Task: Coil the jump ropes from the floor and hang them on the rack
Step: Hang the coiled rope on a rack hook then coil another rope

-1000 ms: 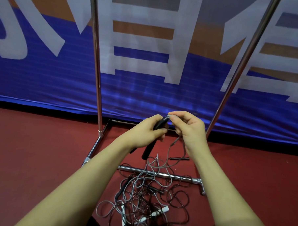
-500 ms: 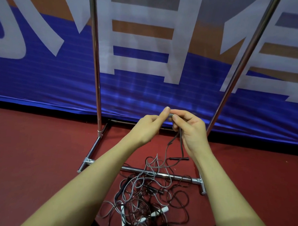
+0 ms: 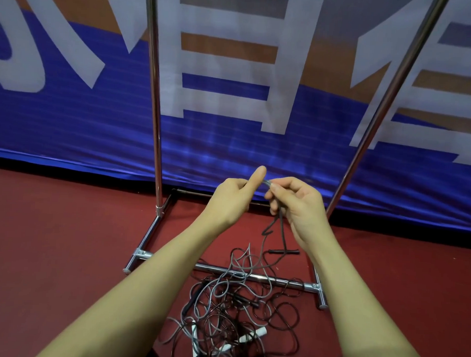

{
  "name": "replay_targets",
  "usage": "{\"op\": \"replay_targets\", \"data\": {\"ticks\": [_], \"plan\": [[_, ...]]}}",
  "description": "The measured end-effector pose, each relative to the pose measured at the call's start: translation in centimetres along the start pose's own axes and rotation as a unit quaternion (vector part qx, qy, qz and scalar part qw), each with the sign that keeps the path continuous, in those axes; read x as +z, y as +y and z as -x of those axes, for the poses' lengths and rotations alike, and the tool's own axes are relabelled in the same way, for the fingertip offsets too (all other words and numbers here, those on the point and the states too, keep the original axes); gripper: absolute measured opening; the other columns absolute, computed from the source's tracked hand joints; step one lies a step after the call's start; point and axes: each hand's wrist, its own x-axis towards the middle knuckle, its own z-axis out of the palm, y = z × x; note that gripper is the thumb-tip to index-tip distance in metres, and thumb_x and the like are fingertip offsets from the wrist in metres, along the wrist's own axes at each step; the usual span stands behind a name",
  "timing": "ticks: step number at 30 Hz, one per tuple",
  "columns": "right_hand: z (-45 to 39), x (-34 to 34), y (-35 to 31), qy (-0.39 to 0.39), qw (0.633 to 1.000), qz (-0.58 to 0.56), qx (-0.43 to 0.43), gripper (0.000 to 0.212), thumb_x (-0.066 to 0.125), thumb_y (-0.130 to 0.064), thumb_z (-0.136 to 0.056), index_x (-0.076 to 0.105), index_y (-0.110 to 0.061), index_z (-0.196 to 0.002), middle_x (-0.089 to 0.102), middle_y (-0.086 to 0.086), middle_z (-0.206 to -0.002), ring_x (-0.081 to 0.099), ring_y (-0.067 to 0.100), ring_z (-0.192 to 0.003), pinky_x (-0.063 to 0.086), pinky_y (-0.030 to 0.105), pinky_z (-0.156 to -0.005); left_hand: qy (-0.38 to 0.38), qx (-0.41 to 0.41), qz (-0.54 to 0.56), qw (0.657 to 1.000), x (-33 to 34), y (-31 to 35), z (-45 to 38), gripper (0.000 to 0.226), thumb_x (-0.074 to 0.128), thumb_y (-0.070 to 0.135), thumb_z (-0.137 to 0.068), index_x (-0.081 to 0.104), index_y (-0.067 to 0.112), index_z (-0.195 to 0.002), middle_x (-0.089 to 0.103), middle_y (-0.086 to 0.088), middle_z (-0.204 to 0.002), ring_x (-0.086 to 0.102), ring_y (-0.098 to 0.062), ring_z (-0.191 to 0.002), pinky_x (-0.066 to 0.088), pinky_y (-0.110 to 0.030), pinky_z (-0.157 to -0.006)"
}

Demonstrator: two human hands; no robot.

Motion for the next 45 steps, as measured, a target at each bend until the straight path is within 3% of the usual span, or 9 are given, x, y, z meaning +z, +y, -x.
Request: {"op": "replay_targets", "data": {"ticks": [3,5,11,16,22,29,34,39,45], "plan": [[0.2,-0.1,-0.1,-0.025,0.999,0.010,0.024,0.014,0.053,-0.001,-0.091,0.058,-0.006,-0.079,0.063,0.001,-0.059,0.048,0.011,-0.046,0.040,0.019,-0.049,0.000,-0.024,0.077,0.997,-0.1,0.4,0.1,0.065,0.055,0.079,-0.066,0.026,0.026,-0.043,0.026,0.007,-0.046,0.026,-0.013,-0.044,0.022,-0.030,-0.050],[0.2,-0.1,-0.1,-0.039,0.998,0.017,0.037,0.014,0.053,-0.002,-0.091,0.058,-0.006,-0.078,0.063,0.001,-0.059,0.049,0.011,-0.046,0.041,0.019,-0.050,0.025,-0.035,0.128,0.991,-0.1,0.5,-0.1,0.062,0.067,0.066,-0.070,0.034,0.025,-0.037,0.027,0.005,-0.046,0.025,-0.014,-0.045,0.022,-0.030,-0.050],[0.7,0.2,0.2,-0.086,0.990,0.073,0.085,0.015,0.057,-0.010,-0.091,0.064,-0.001,-0.082,0.057,0.002,-0.057,0.046,0.010,-0.044,0.039,0.023,-0.051,0.124,-0.054,0.372,0.918,-0.8,1.0,-1.0,0.050,0.078,0.032,-0.076,0.035,0.020,-0.054,0.025,0.006,-0.044,0.022,-0.010,-0.039,0.024,-0.024,-0.041],[0.3,0.6,0.7,-0.049,0.991,0.089,0.085,0.017,0.062,-0.013,-0.089,0.062,0.000,-0.078,0.051,-0.001,-0.049,0.035,0.008,-0.038,0.029,0.022,-0.045,0.174,-0.041,0.399,0.899,-0.9,1.0,-1.3,0.029,0.071,0.013,-0.083,0.050,0.010,-0.062,0.032,0.006,-0.040,0.026,-0.009,-0.034,0.029,-0.024,-0.042],[0.0,1.0,1.9,-0.051,0.976,0.173,0.122,0.027,0.060,-0.034,-0.092,0.056,-0.013,-0.074,0.041,-0.005,-0.046,0.031,0.009,-0.041,0.028,0.021,-0.043,0.225,-0.021,0.404,0.887,-0.9,0.9,-2.2,0.039,0.065,0.013,-0.085,0.056,0.015,-0.047,0.053,0.004,-0.046,0.042,-0.012,-0.043,0.038,-0.026,-0.051],[-0.3,0.9,2.4,-0.034,0.966,0.238,0.091,0.046,0.055,-0.041,-0.093,0.041,-0.021,-0.054,0.035,0.000,-0.051,0.030,0.013,-0.047,0.027,0.028,-0.051,0.200,-0.020,0.503,0.840,-0.5,1.3,-2.4,0.042,0.056,0.014,-0.092,0.041,0.012,-0.053,0.041,0.002,-0.041,0.044,-0.013,-0.042,0.040,-0.028,-0.056],[0.0,1.1,2.2,-0.038,0.979,0.169,0.107,0.029,0.060,-0.026,-0.092,0.054,-0.013,-0.066,0.040,-0.004,-0.053,0.032,0.006,-0.045,0.029,0.022,-0.050,0.206,-0.035,0.555,0.805,-0.6,0.6,-2.7,0.042,0.055,0.020,-0.092,0.038,0.013,-0.055,0.039,0.000,-0.048,0.043,-0.014,-0.044,0.043,-0.025,-0.053],[-0.1,1.1,2.3,-0.002,0.968,0.242,0.064,0.037,0.067,-0.035,-0.085,0.049,-0.009,-0.067,0.035,0.009,-0.057,0.027,0.021,-0.057,0.025,0.036,-0.056,0.192,-0.043,0.618,0.762,-0.5,0.5,-2.5,0.038,0.053,0.018,-0.090,0.037,0.014,-0.055,0.037,0.001,-0.048,0.040,-0.013,-0.042,0.040,-0.024,-0.051],[0.5,1.5,2.3,0.063,0.970,0.233,-0.003,0.034,0.069,-0.018,-0.086,0.054,0.013,-0.084,0.041,0.009,-0.066,0.034,0.016,-0.064,0.025,0.022,-0.050,0.191,-0.065,0.666,0.719,-0.4,0.5,-2.0,0.041,0.050,0.017,-0.088,0.031,0.017,-0.051,0.030,0.004,-0.041,0.032,-0.013,-0.038,0.036,-0.025,-0.049]]}}
